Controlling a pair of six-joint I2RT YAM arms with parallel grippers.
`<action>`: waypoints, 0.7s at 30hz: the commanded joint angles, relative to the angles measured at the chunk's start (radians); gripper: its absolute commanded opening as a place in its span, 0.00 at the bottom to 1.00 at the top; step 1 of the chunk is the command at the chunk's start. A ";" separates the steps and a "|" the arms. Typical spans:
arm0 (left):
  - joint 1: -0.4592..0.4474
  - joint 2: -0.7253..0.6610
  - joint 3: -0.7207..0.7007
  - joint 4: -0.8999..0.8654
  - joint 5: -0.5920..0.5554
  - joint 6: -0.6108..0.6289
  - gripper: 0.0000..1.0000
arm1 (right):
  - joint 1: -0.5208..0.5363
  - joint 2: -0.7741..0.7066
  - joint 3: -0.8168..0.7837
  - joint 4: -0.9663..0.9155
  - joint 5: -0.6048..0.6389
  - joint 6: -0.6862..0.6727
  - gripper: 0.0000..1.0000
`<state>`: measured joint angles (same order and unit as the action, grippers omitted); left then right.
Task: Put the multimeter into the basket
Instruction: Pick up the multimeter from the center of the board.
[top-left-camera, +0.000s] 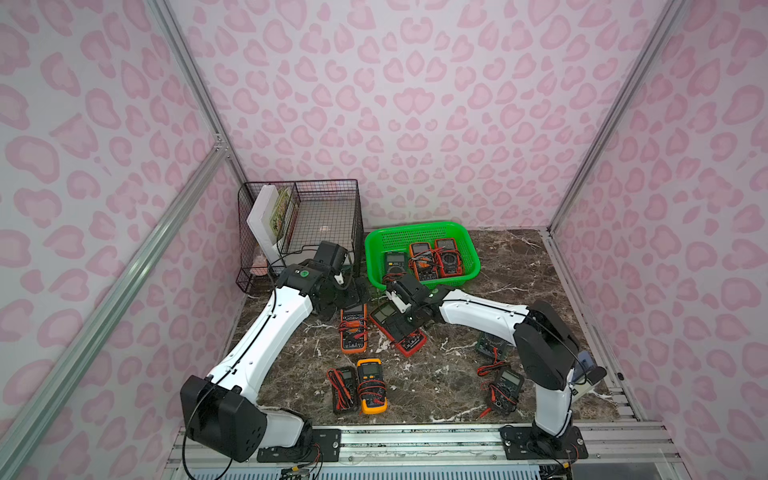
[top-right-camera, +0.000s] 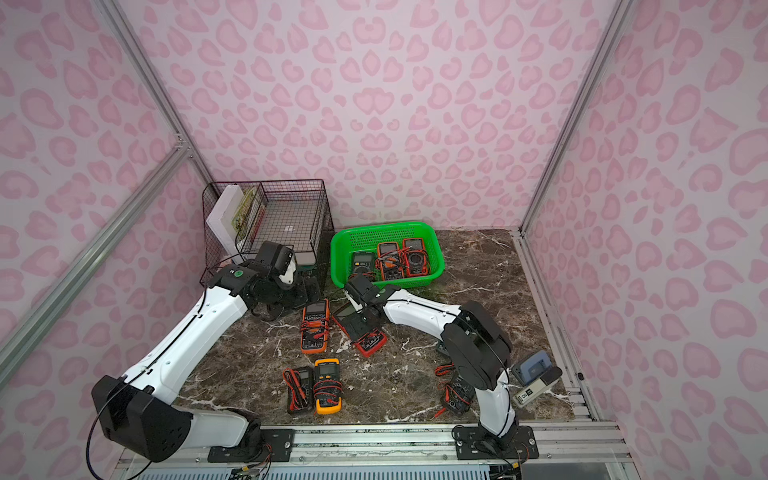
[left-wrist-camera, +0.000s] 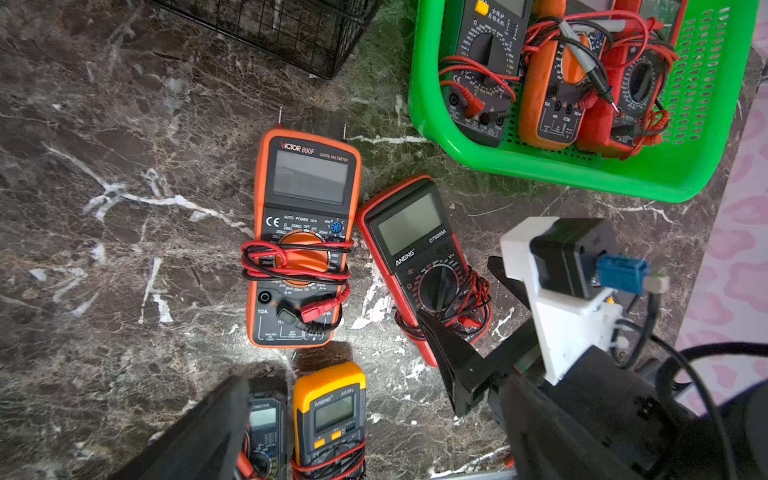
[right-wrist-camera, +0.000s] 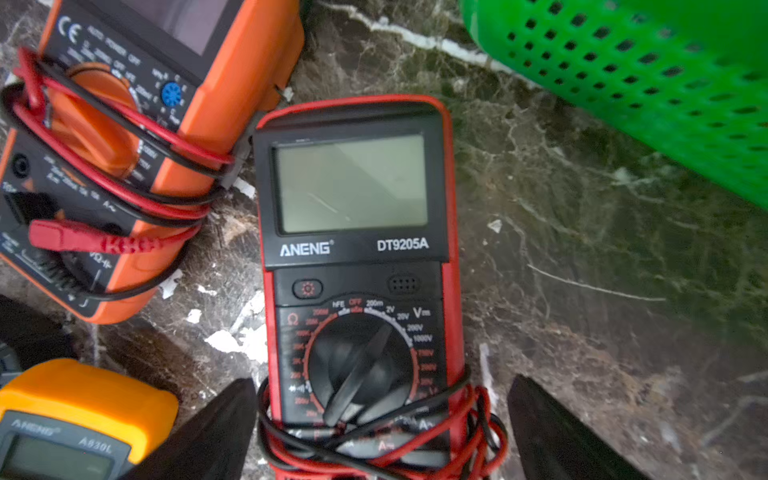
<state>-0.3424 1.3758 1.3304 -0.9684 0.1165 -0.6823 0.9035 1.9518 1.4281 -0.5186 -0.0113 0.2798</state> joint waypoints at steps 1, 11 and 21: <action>0.001 -0.011 -0.005 0.013 -0.017 -0.006 0.98 | 0.006 0.013 0.014 -0.010 0.007 -0.019 0.99; 0.005 -0.019 -0.015 0.013 -0.022 -0.008 0.99 | 0.018 0.061 0.014 -0.017 0.020 -0.040 0.99; 0.008 -0.006 -0.003 -0.005 -0.032 -0.021 0.98 | 0.018 0.129 0.038 -0.020 0.010 -0.051 0.99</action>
<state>-0.3359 1.3640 1.3159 -0.9680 0.0944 -0.7013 0.9207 2.0529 1.4639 -0.5159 -0.0078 0.2337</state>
